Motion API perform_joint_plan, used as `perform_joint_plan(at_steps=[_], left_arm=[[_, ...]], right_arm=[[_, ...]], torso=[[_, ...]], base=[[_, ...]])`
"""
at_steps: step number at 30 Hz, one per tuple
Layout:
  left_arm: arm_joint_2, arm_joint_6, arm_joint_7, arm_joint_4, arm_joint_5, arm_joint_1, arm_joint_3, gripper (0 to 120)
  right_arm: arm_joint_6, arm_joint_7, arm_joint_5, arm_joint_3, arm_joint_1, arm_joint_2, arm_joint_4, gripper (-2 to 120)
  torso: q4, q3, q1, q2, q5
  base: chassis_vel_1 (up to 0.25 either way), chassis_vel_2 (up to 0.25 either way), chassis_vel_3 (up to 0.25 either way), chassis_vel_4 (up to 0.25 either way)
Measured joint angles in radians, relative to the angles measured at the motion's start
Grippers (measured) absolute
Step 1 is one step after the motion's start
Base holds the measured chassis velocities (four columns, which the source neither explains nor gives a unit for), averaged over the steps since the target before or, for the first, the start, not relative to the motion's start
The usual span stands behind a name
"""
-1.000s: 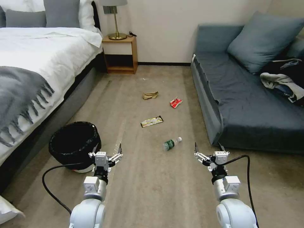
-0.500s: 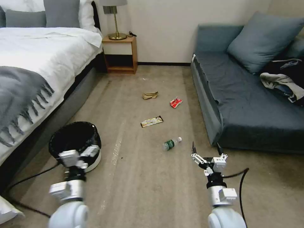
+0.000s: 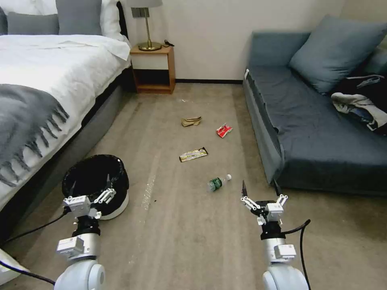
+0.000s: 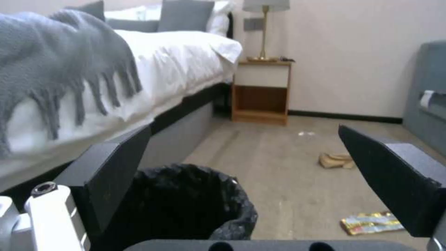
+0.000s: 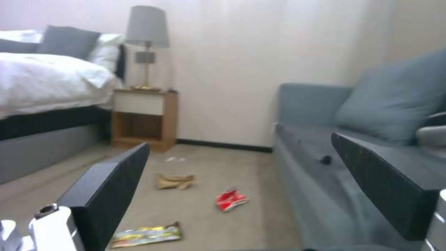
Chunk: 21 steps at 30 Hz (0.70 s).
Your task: Pick up the trash bin, then pick up the garbage on the floor and place it into the trash bin.
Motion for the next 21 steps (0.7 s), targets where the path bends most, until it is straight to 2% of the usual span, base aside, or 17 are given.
perform_joint_plan(at_steps=[1,2,3,4,5,8,9,10,12,14,15,17,20,21], left_arm=[[0.002,0.008,-0.001,-0.002,-0.002,-0.002,0.000,100],[0.009,0.039,-0.007,-0.010,-0.010,-0.011,-0.001,100],[0.019,0.108,-0.033,-0.025,-0.028,-0.033,-0.009,100],[0.027,0.165,-0.060,-0.039,-0.057,-0.051,-0.018,100],[0.027,0.165,-0.060,-0.039,-0.057,-0.051,-0.018,100],[0.054,0.307,-0.131,-0.062,-0.145,-0.099,-0.039,100],[0.065,0.345,-0.149,-0.063,-0.172,-0.112,-0.042,100],[0.065,0.345,-0.149,-0.063,-0.172,-0.112,-0.042,100],[0.096,0.437,-0.213,-0.046,-0.234,-0.140,-0.051,100],[0.100,0.446,-0.223,-0.043,-0.241,-0.142,-0.052,100],[0.117,0.511,-0.291,-0.017,-0.312,-0.161,-0.059,100],[0.121,0.524,-0.310,-0.005,-0.337,-0.167,-0.062,100],[0.134,0.539,-0.357,0.071,-0.434,-0.200,-0.086,100],[0.134,0.539,-0.357,0.071,-0.434,-0.200,-0.086,100]], right_arm=[[-0.013,-0.012,0.020,0.000,-0.001,-0.003,0.008,100],[-0.079,-0.040,0.096,-0.005,-0.009,-0.017,0.042,100],[-0.178,-0.023,0.168,-0.021,-0.019,-0.034,0.086,100],[-0.225,-0.007,0.171,-0.025,-0.020,-0.042,0.101,100],[-0.225,-0.007,0.171,-0.025,-0.020,-0.042,0.101,100],[-0.233,-0.026,0.101,-0.020,-0.021,-0.049,0.108,100],[-0.235,-0.028,0.091,-0.022,-0.025,-0.049,0.115,100],[-0.235,-0.028,0.091,-0.022,-0.025,-0.049,0.115,100],[-0.227,-0.041,0.060,-0.025,-0.036,-0.047,0.127,100],[-0.224,-0.044,0.056,-0.025,-0.037,-0.046,0.127,100],[-0.200,-0.071,0.038,-0.022,-0.041,-0.046,0.127,100],[-0.195,-0.080,0.034,-0.020,-0.041,-0.046,0.125,100],[-0.176,-0.101,0.028,-0.017,-0.042,-0.049,0.116,100],[-0.176,-0.101,0.028,-0.017,-0.042,-0.049,0.116,100]], torso=[[-0.0001,0.000,0.000,0.000,0.0000],[0.0000,0.000,0.000,0.000,0.0000],[-0.0001,0.000,0.000,0.000,-0.0004],[-0.0002,0.000,0.000,0.000,-0.0001],[-0.0002,0.000,0.000,0.000,-0.0001],[0.0000,0.000,0.000,0.000,0.0000],[-0.0002,0.000,0.000,0.000,0.0001],[-0.0002,0.000,0.000,0.000,0.0001],[-0.0002,0.000,0.000,0.000,0.0000],[-0.0001,0.000,0.000,0.000,-0.0001],[-0.0001,0.000,0.000,0.000,0.0000],[-0.0001,0.000,0.000,0.000,0.0000],[-0.0001,0.000,0.000,0.000,-0.0002],[-0.0001,0.000,0.000,0.000,-0.0002]], base=[[0.000,0.000,0.000,0.000],[0.000,0.000,0.000,0.000],[0.000,0.000,0.000,0.000],[0.000,0.000,0.000,0.000],[0.000,0.000,0.000,0.000],[0.000,0.000,0.000,0.000],[0.000,0.000,0.000,0.000],[0.000,0.000,0.000,0.000],[0.000,0.000,0.000,0.000],[0.000,0.000,0.000,0.000],[0.000,0.000,0.000,0.000],[0.000,0.000,0.000,0.000],[0.000,0.000,0.000,0.000],[0.000,0.000,0.000,0.000]])
